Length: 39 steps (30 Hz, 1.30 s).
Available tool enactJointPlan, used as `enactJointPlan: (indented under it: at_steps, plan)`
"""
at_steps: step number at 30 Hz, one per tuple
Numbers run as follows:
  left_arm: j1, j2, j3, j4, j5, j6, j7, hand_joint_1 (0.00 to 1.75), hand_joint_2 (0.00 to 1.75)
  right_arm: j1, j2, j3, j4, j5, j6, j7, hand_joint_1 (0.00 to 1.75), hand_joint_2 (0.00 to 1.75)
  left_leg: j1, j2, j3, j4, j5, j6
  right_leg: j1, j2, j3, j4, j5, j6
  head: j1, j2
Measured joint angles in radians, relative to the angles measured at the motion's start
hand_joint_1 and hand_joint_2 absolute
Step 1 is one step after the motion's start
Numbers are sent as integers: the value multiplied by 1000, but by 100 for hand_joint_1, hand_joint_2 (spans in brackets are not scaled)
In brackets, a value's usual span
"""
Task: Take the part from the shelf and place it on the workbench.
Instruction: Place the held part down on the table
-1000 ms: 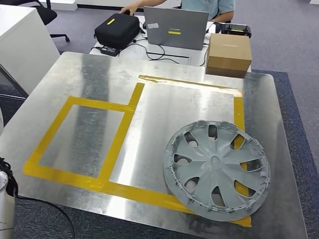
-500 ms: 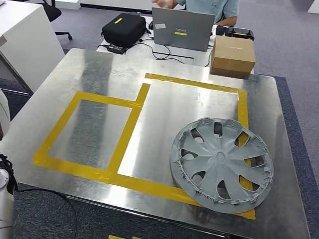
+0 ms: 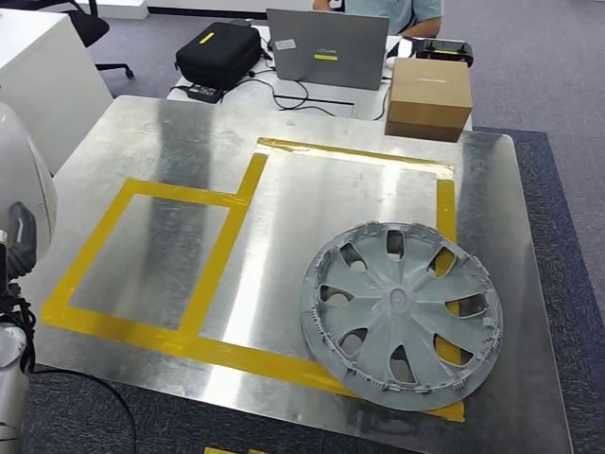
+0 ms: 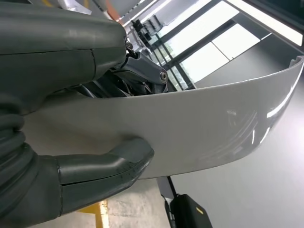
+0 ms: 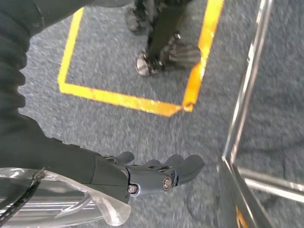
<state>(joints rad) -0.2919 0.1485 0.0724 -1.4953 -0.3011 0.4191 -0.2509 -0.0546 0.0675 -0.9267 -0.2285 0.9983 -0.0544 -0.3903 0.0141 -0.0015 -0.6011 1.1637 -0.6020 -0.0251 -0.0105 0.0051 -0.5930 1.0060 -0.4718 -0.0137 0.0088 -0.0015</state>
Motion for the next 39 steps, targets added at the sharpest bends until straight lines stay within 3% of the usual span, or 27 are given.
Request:
enactJointPlan:
  at_steps: [2,3,4,6,7,9,12,14,16,17,18,19,21,23,27,29,31,33,34,35,37,39]
  plan:
    - [9,1,-1,0,-7,2,2,175,175,2,0,-3,0,1,-1,0,0,175,0,0,-64,121,-36,-1,4,0,1,0,-1,-3,0,0]
    - [13,0,-1,0,-10,4,3,175,175,3,0,-5,0,2,-1,1,0,175,0,0,-75,133,-25,2,7,1,2,0,-2,-4,0,0]
    - [15,0,-2,0,-13,5,3,175,175,4,0,-6,0,3,-1,1,0,175,-1,0,-68,105,5,6,9,1,4,0,-2,-4,0,0]
    - [16,1,-4,0,-16,6,4,175,175,4,0,-7,0,5,-1,3,0,175,-6,0,-14,-27,85,21,14,2,8,0,-3,-4,1,0]
    - [15,1,-5,0,-16,7,4,175,175,3,1,-7,0,5,-1,3,0,175,-9,0,11,-88,109,28,17,2,8,2,-3,-3,1,0]
    - [15,1,-7,0,-17,8,4,175,175,3,2,-8,0,6,-1,3,0,175,-14,0,32,-144,120,36,19,2,3,3,-2,3,1,0]
    - [15,0,-8,0,-21,13,4,175,175,4,2,-9,0,9,-2,4,0,175,-11,1,33,-159,129,43,18,0,-6,8,-7,19,2,0]
    - [14,-1,-8,0,-25,15,4,175,175,3,1,-11,0,10,-2,4,0,175,-4,3,32,-168,139,50,16,1,-37,73,-55,31,5,0]
    - [14,-3,-9,0,-26,17,4,175,175,3,1,-13,0,10,-1,5,0,175,-5,5,26,-167,144,53,10,1,-93,206,-124,42,9,0]
    - [14,-4,-9,0,-26,17,5,175,175,4,1,-13,0,10,0,5,0,175,-5,5,23,-167,145,53,7,1,-116,261,-144,46,10,0]
    - [15,-5,-9,0,-26,18,5,175,175,4,1,-14,0,10,-1,5,0,175,-4,6,21,-166,147,51,6,0,-123,284,-145,49,10,0]
    - [15,-6,-9,0,-26,18,5,175,175,5,1,-15,0,10,-1,5,0,175,-4,5,19,-166,149,50,4,0,-109,266,-128,51,10,0]
    - [15,-7,-9,0,-26,20,5,175,175,3,1,-16,0,10,-1,5,0,175,-2,5,18,-164,151,45,-1,0,-35,131,-66,53,10,0]
    - [14,-7,-9,0,-25,24,5,175,175,1,1,-17,0,10,-2,4,0,175,-5,4,13,-158,153,35,-2,2,28,18,-32,47,9,0]
    - [15,-8,-11,0,-24,27,6,175,175,4,1,-18,0,12,-5,6,0,175,-4,2,1,-151,157,11,1,4,30,0,-20,22,8,0]
    - [15,-7,-12,0,-24,29,6,175,175,3,1,-20,0,14,-7,7,0,175,-2,2,-21,-96,109,3,-1,2,22,-4,-9,5,6,0]
    - [18,-7,-12,0,-22,31,6,175,175,3,1,-22,0,15,-10,8,0,175,-2,2,-68,36,28,-3,1,1,9,-3,0,-5,5,0]
    - [23,-7,-13,0,-22,31,6,175,175,4,1,-23,0,16,-11,9,0,175,-2,2,-94,134,-17,-2,7,0,-5,-3,10,-8,5,0]
    - [25,-7,-13,0,-22,31,6,175,175,4,1,-23,0,16,-12,9,0,175,-2,2,-81,127,-11,1,10,0,-12,-2,15,-8,5,0]
    - [26,-7,-13,0,-22,31,6,175,175,4,1,-23,0,16,-12,9,0,175,-3,2,-48,81,11,7,12,1,-17,-2,19,-7,5,0]
    - [24,-7,-14,0,-22,31,6,175,175,4,2,-23,0,16,-12,9,0,175,-9,2,45,-71,60,22,18,1,-24,-1,29,-4,6,0]
    - [23,-8,-15,0,-22,32,6,175,175,4,2,-23,0,17,-12,9,0,175,-16,3,94,-162,80,33,19,0,-30,-1,38,5,6,0]
